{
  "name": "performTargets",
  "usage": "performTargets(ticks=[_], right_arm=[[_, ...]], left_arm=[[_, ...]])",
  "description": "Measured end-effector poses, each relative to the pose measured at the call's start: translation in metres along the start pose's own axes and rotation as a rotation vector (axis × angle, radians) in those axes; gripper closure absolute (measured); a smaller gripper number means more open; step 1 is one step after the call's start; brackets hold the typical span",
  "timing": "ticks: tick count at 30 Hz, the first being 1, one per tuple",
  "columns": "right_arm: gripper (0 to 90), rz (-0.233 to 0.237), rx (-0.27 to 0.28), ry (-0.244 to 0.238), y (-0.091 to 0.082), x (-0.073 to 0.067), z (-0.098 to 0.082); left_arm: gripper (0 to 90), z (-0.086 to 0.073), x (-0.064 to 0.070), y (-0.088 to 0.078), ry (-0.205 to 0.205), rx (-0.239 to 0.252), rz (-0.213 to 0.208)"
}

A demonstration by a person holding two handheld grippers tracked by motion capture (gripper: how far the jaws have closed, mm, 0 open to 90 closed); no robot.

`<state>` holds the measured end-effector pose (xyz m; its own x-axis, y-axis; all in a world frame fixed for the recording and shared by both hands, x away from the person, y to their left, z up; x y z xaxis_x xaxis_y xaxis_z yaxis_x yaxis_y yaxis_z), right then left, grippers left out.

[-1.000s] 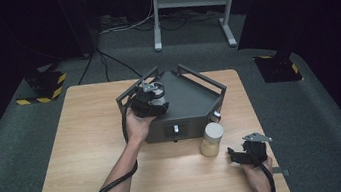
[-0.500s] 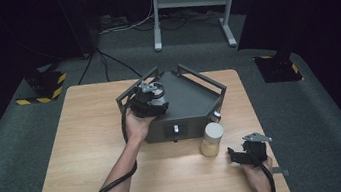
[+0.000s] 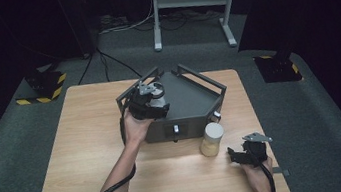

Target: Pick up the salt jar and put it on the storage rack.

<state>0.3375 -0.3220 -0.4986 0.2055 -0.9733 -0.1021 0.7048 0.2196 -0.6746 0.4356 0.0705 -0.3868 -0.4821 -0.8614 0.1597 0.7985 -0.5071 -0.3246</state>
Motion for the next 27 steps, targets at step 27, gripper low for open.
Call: performTargets(ticks=[27], right_arm=[[12.6,-0.002,0.001,0.002,0.0,0.0,0.0]], left_arm=[[5.8,-0.034,-0.011,-0.082,-0.032,0.024,0.011]])
Point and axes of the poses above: each handheld gripper's, and its own axes: y roughly forward along the jaws, z roughly out of its top, x roughly to its right, the point moved 8 cm from there along y, roughly forward along the jaws, and after that the axes turned 9 degrees about y, right-handed, at the moved point
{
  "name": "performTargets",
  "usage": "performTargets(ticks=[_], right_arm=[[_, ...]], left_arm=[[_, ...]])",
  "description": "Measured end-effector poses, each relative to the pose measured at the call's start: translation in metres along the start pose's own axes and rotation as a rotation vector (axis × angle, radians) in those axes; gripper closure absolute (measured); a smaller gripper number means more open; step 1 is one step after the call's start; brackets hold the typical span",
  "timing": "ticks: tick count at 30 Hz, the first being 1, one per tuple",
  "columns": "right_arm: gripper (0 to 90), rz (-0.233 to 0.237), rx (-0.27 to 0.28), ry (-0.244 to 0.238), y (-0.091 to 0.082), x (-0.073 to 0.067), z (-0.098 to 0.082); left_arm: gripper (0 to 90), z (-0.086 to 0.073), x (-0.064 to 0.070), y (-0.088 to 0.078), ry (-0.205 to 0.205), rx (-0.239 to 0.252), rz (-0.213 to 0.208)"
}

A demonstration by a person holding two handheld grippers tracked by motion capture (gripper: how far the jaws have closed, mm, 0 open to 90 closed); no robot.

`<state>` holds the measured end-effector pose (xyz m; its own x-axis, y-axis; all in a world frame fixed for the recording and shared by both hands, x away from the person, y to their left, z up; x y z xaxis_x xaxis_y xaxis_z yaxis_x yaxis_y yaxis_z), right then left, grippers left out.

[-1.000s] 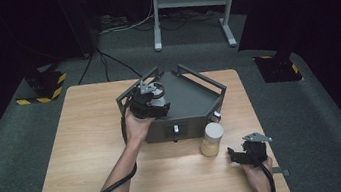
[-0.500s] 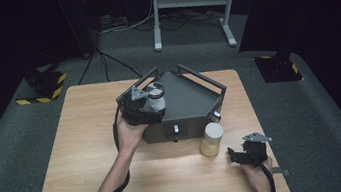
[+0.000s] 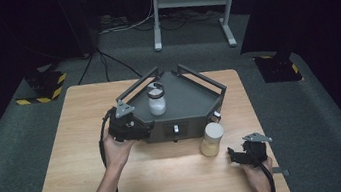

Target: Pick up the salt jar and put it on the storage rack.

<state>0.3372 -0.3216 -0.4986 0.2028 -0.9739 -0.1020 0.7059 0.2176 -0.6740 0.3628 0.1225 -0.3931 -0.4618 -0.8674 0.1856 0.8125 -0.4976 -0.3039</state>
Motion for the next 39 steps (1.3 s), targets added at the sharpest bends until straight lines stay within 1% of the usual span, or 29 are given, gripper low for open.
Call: performTargets(ticks=[4,5,10,13,15,16,19,21,22,23,24,26,30,32,36,39], right_arm=[[12.6,-0.001,0.0,0.001,0.0,0.0,0.0],[12.6,-0.001,0.0,0.002,0.0,0.0,0.0],[12.6,-0.001,0.0,0.002,0.0,0.0,0.0],[12.7,-0.002,0.0,0.003,0.0,-0.001,0.0],[12.6,-0.002,0.0,0.004,0.0,-0.001,0.0],[12.6,-0.002,0.0,0.004,0.0,-0.001,0.0],[12.6,-0.002,0.0,0.004,0.0,-0.001,0.0],[12.6,-0.002,0.0,0.004,0.0,-0.001,0.0],[12.6,-0.002,0.0,0.004,0.0,-0.001,0.0],[12.7,-0.002,0.0,0.004,0.0,-0.001,0.0],[12.6,-0.002,0.0,0.003,0.0,-0.001,0.0],[12.6,-0.002,0.0,0.004,0.0,-0.001,0.0],[12.6,-0.002,0.0,0.003,0.0,-0.001,0.0],[12.6,-0.002,0.0,0.003,0.0,-0.001,0.0],[12.7,-0.002,0.0,0.003,0.0,-0.001,0.0],[12.7,-0.002,0.0,0.003,0.0,-0.001,0.0]], left_arm=[[5.9,-0.01,-0.002,-0.009,-0.015,-0.001,0.01],[5.9,-0.012,-0.003,-0.011,-0.025,0.001,0.013],[5.9,-0.026,-0.007,-0.021,-0.051,-0.005,0.025],[5.9,-0.032,-0.009,-0.024,-0.054,-0.014,0.033],[5.9,-0.037,-0.009,-0.025,-0.066,-0.013,0.035],[5.9,-0.04,-0.01,-0.026,-0.063,-0.023,0.034],[5.9,-0.049,-0.011,-0.025,-0.06,-0.038,0.036],[6.4,-0.057,-0.012,-0.024,-0.076,-0.047,0.026],[6.4,-0.062,-0.013,-0.023,-0.076,-0.058,0.024],[6.9,-0.066,-0.013,-0.023,-0.079,-0.056,0.028],[7.3,-0.072,-0.013,-0.022,-0.074,-0.064,0.034],[7.5,-0.082,-0.013,-0.02,-0.076,-0.075,0.04],[7.5,-0.098,-0.013,-0.016,-0.076,-0.099,0.053],[7.5,-0.104,-0.014,-0.015,-0.076,-0.11,0.058],[7.5,-0.114,-0.014,-0.01,-0.092,-0.126,0.065],[7.5,-0.119,-0.013,-0.007,-0.083,-0.13,0.076]])
Point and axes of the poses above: each handheld gripper's, and its own axes: y roughly forward along the jaws, z roughly out of its top, x roughly to its right, the point moved 8 cm from there along y, roughly forward along the jaws, and after that the axes turned 9 degrees about y, right-handed, at the moved point
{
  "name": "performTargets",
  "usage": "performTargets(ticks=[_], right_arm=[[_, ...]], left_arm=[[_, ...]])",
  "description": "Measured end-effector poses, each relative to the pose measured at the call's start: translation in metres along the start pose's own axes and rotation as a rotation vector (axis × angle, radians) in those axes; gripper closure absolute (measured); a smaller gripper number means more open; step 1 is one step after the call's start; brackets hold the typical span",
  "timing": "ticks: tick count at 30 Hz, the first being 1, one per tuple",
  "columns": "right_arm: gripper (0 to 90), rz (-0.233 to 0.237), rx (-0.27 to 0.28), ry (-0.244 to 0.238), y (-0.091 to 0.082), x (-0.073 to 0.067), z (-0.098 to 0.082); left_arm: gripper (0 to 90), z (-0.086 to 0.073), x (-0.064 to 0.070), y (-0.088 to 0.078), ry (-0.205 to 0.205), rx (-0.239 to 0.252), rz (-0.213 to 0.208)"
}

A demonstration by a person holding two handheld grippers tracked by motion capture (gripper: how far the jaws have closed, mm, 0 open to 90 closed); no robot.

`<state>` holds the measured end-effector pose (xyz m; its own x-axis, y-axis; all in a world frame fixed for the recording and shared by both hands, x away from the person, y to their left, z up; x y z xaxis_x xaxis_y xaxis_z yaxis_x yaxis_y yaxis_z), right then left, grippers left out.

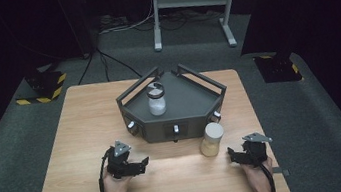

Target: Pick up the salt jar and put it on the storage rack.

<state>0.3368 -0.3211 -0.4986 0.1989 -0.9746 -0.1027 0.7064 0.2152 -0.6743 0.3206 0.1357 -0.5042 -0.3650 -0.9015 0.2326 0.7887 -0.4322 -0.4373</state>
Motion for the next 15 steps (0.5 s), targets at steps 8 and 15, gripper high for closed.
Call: performTargets(ticks=[8,15], right_arm=[[12.7,0.0,0.0,0.0,0.0,0.0,0.0],[13.0,-0.003,0.001,0.003,0.0,-0.001,0.0]], left_arm=[[7.5,-0.009,0.005,0.011,0.044,-0.008,0.034],[7.6,-0.016,0.008,0.019,0.083,-0.041,0.051]])
Point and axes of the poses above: each handheld gripper's, and its own axes: y roughly forward along the jaws, z roughly out of its top, x roughly to its right, the point moved 8 cm from there along y, roughly forward along the jaws, and after that the axes turned 9 degrees about y, right-handed, at the moved point
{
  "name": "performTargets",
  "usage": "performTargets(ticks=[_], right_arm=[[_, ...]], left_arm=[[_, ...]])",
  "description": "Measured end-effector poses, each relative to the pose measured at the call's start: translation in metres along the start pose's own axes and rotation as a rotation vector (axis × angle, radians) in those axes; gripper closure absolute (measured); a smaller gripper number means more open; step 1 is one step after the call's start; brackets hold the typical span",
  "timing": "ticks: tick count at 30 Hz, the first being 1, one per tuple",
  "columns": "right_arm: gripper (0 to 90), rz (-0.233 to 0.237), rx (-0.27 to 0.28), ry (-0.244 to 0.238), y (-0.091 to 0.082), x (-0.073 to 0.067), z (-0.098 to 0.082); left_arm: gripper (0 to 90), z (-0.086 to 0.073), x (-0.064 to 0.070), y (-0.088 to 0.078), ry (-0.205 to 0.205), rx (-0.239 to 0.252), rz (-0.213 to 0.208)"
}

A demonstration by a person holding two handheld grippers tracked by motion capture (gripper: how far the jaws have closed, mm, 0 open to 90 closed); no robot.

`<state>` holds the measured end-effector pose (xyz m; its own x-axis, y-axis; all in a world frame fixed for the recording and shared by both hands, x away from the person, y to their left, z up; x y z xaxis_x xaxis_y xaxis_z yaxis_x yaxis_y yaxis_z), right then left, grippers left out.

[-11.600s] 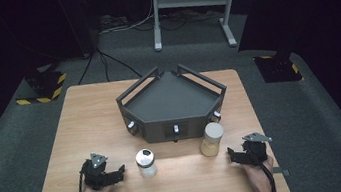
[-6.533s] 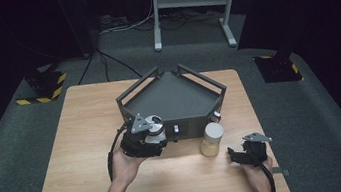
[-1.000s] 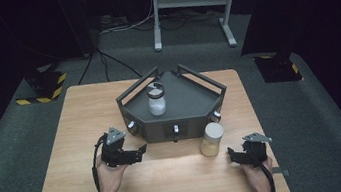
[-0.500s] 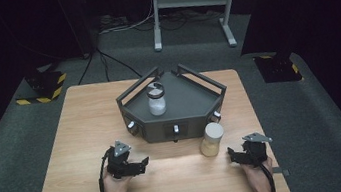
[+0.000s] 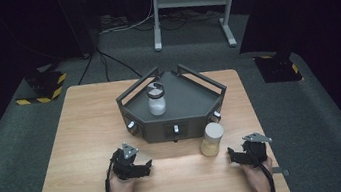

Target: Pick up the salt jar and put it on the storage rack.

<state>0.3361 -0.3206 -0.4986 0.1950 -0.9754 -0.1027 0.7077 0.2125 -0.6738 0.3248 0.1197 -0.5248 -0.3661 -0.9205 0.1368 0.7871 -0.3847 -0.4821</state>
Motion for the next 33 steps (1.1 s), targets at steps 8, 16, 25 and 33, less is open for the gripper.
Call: performTargets(ticks=[8,16,25,33], right_arm=[[13.1,-0.001,0.001,0.001,-0.0001,-0.0003,-0.0002],[13.1,0.002,0.0,-0.001,-0.0008,-0.0007,-0.0009],[13.1,0.003,0.001,-0.005,-0.0009,-0.0006,-0.0011],[13.1,0.003,0.001,-0.004,-0.0009,-0.0006,-0.0011]], left_arm=[[7.2,-0.0005,0.0028,0.0034,0.014,-0.005,0.011],[6.8,0.0007,0.0024,0.0063,0.004,0.0,0.017],[6.7,0.0007,0.0023,0.0064,0.006,-0.001,0.018],[6.6,0.0007,0.0024,0.0064,0.005,0.0,0.018]])
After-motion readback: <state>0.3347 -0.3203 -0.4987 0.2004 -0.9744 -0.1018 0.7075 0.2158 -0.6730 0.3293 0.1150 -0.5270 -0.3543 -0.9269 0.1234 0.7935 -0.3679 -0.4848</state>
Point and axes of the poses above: each handheld gripper's, and its own axes: y roughly forward along the jaws, z roughly out of its top, x roughly to its right, the point moved 8 cm from there along y, roughly forward along the jaws, and after that the axes turned 9 degrees about y, right-handed, at the moved point
